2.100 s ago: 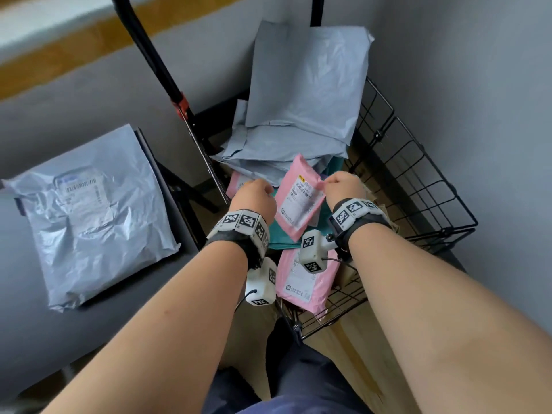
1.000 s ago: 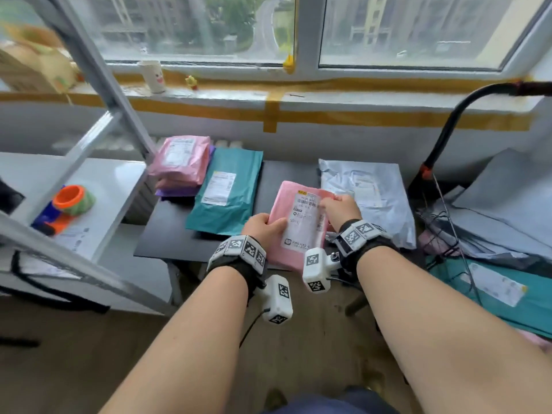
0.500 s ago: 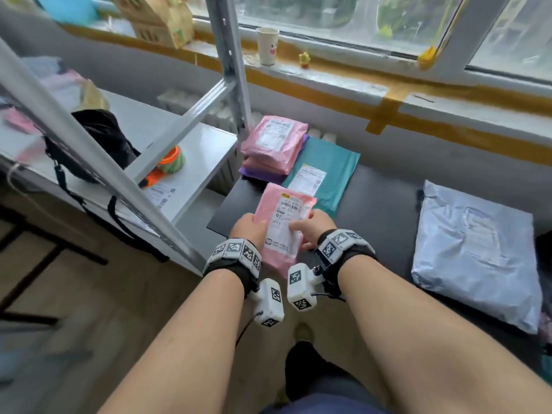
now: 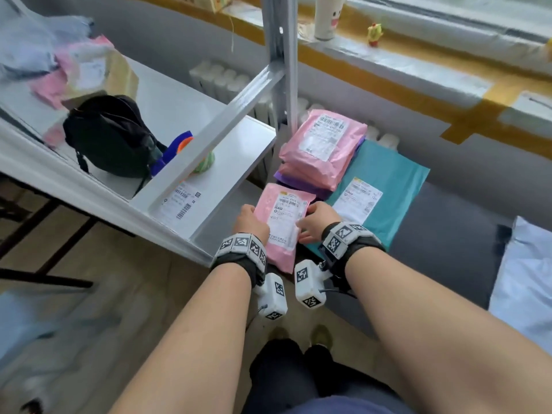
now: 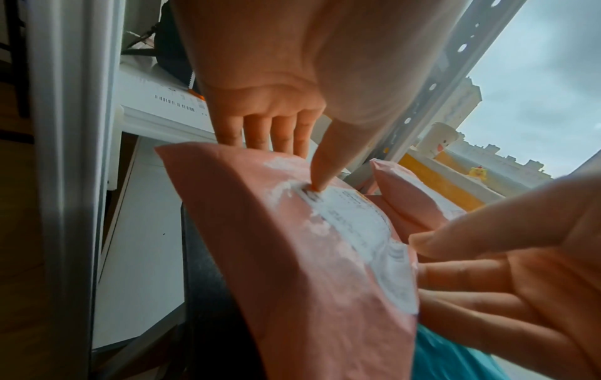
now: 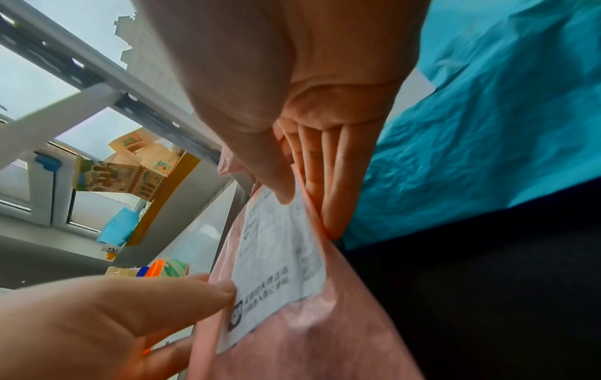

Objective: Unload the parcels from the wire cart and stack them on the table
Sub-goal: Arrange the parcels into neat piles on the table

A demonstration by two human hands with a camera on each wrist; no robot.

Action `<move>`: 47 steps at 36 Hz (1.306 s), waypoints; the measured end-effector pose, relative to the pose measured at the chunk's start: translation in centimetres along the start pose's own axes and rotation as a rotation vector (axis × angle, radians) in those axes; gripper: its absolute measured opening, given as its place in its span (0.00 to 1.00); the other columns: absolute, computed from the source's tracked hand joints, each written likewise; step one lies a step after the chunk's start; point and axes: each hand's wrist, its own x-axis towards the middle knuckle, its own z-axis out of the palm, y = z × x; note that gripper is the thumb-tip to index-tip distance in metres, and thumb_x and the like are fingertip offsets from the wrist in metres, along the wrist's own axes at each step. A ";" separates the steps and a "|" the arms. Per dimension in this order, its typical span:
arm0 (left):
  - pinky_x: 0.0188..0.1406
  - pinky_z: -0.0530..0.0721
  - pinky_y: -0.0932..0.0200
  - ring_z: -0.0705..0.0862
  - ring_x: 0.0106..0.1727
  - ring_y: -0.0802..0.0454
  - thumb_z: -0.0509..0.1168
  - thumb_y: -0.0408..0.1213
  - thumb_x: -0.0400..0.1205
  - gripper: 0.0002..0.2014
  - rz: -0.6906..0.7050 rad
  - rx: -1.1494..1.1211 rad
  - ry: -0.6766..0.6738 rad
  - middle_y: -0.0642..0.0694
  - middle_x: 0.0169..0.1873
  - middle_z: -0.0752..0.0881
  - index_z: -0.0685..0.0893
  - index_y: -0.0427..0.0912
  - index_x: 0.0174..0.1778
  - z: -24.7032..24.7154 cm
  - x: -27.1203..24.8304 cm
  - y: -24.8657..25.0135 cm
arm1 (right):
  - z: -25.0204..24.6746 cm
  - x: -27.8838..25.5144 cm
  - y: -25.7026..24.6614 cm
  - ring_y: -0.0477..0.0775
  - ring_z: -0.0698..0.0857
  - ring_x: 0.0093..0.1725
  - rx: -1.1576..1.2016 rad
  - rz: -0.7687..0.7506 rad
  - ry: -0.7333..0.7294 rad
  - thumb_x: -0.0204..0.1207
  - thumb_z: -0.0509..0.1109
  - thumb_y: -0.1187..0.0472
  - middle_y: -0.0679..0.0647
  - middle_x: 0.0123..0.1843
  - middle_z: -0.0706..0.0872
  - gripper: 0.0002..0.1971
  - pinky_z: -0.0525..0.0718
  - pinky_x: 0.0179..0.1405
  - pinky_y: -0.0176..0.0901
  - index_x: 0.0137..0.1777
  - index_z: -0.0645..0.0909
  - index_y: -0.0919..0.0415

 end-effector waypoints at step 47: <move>0.64 0.79 0.52 0.82 0.62 0.43 0.61 0.34 0.78 0.20 0.788 0.327 -0.454 0.44 0.64 0.82 0.78 0.44 0.68 11.0 -9.6 12.7 | -13.2 -13.4 13.2 0.68 0.87 0.52 0.135 0.272 0.833 0.76 0.62 0.60 0.65 0.49 0.89 0.13 0.86 0.55 0.58 0.47 0.87 0.65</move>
